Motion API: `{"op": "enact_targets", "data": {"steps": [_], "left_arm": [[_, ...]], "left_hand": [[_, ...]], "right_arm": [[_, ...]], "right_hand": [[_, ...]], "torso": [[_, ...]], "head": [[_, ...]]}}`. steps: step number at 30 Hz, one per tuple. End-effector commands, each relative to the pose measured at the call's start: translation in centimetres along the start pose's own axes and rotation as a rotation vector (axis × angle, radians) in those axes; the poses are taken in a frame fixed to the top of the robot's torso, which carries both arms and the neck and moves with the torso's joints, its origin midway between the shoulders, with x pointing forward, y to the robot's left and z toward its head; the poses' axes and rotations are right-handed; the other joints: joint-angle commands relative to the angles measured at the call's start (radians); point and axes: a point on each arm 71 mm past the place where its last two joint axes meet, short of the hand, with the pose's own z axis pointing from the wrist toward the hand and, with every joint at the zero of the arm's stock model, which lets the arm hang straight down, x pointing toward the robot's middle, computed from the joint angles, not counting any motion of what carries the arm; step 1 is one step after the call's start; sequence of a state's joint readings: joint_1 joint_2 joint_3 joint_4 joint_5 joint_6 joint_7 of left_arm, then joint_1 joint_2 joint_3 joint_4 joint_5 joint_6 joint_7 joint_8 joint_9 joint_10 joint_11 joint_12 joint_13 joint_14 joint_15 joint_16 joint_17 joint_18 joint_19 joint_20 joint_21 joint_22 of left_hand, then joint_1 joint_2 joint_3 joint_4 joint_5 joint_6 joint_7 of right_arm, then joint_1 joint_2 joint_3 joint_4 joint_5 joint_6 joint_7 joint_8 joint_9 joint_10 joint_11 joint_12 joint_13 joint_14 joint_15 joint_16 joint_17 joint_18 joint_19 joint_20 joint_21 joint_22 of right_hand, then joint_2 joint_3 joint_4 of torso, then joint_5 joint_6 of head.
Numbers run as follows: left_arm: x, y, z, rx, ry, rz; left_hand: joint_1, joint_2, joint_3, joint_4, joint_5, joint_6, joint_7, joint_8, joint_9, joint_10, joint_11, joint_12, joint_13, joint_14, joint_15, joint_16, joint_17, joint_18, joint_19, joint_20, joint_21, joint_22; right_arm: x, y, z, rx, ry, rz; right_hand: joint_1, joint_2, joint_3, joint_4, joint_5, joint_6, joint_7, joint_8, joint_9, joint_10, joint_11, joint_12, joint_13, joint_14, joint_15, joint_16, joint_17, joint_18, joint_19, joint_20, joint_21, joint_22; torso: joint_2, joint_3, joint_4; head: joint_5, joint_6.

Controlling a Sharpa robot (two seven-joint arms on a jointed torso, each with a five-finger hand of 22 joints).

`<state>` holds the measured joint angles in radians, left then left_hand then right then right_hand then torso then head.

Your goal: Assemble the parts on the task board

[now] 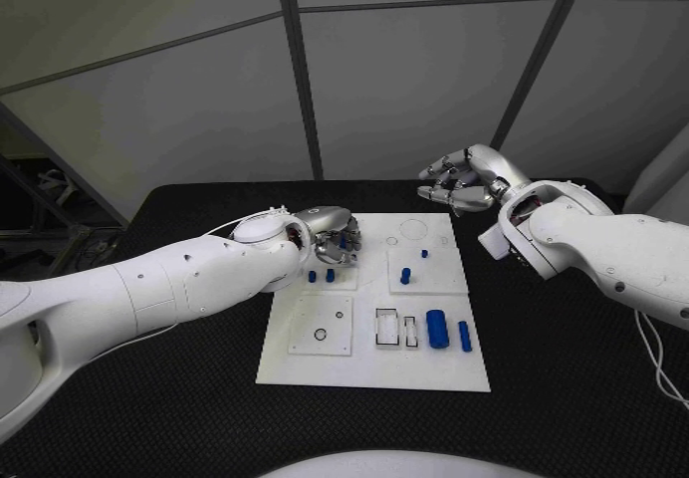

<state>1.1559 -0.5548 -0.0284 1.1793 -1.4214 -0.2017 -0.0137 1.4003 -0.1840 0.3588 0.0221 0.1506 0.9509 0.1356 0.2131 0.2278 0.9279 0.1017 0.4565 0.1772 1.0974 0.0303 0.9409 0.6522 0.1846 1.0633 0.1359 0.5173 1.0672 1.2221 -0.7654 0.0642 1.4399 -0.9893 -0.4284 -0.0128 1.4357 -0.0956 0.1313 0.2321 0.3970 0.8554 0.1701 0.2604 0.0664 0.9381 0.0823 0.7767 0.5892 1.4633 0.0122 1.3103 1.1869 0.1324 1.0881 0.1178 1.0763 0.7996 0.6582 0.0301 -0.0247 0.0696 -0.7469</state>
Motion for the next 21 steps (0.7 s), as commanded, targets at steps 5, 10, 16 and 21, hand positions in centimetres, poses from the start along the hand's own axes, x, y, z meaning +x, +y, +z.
{"op": "enact_targets", "data": {"steps": [5,10,16,21], "left_arm": [[0.4,-0.11,0.2,-0.009,0.042,0.015],[0.48,-0.09,0.28,-0.012,0.051,0.016],[0.64,-0.14,0.48,-0.015,0.066,0.017],[0.76,-0.16,0.6,-0.019,0.077,0.017]], "left_hand": [[0.01,0.003,0.02,-0.005,-0.004,0.014,0.003,-0.006,-0.012,0.018,-0.001,-0.007,-0.013,0.014,-0.002,0.026,-0.002,-0.004,0.013,-0.002,0.014,0.013],[0.01,0.005,0.036,-0.01,-0.005,0.024,0.005,-0.008,-0.023,0.035,-0.005,-0.007,-0.024,0.044,-0.005,0.079,0.036,-0.003,0.019,-0.006,0.028,0.029],[0.012,0.007,0.058,-0.017,-0.005,0.034,0.005,-0.013,-0.037,0.055,-0.01,-0.012,-0.037,0.084,-0.009,0.146,0.091,-0.003,0.026,-0.01,0.047,0.052],[0.008,0.006,0.067,-0.02,-0.005,0.04,0.006,-0.015,-0.044,0.062,-0.011,-0.017,-0.045,0.102,-0.01,0.179,0.121,-0.003,0.028,-0.011,0.057,0.064]], "right_arm": [[0.12,0.25,0.08,-0.014,0.009,-0.003],[0.14,0.27,0.1,-0.014,0.01,-0.003],[0.21,0.31,0.12,-0.015,0.012,-0.002],[0.22,0.31,0.13,-0.014,0.013,-0.002]], "right_hand": [[0.001,-0.011,0.005,-0.001,0.005,0.005,0.0,-0.007,0.0,0.006,0.001,-0.003,-0.001,0.006,-0.006,-0.004,-0.001,0.019,0.001,-0.002,-0.007,0.0],[0.001,-0.011,0.005,0.0,0.005,0.005,0.001,-0.007,0.0,0.008,0.001,-0.005,-0.003,0.005,-0.006,-0.007,-0.004,0.019,0.0,-0.002,-0.008,-0.002],[0.0,-0.011,0.005,0.0,0.005,0.005,0.001,-0.007,0.0,0.008,0.001,-0.005,-0.004,0.005,-0.006,-0.007,-0.005,0.019,0.0,-0.002,-0.009,-0.003],[0.0,-0.011,0.005,0.0,0.005,0.005,0.001,-0.007,0.0,0.008,0.001,-0.005,-0.004,0.005,-0.006,-0.007,-0.005,0.019,0.0,-0.002,-0.009,-0.003]], "torso": [[0.001,-0.0001,0.0006],[0.0,-0.0005,0.0004],[0.0,-0.0005,0.0],[0.0,-0.0001,0.0]], "head": [[0.0,-0.001],[-0.001,-0.002],[-0.001,-0.004],[-0.002,-0.005]]}}
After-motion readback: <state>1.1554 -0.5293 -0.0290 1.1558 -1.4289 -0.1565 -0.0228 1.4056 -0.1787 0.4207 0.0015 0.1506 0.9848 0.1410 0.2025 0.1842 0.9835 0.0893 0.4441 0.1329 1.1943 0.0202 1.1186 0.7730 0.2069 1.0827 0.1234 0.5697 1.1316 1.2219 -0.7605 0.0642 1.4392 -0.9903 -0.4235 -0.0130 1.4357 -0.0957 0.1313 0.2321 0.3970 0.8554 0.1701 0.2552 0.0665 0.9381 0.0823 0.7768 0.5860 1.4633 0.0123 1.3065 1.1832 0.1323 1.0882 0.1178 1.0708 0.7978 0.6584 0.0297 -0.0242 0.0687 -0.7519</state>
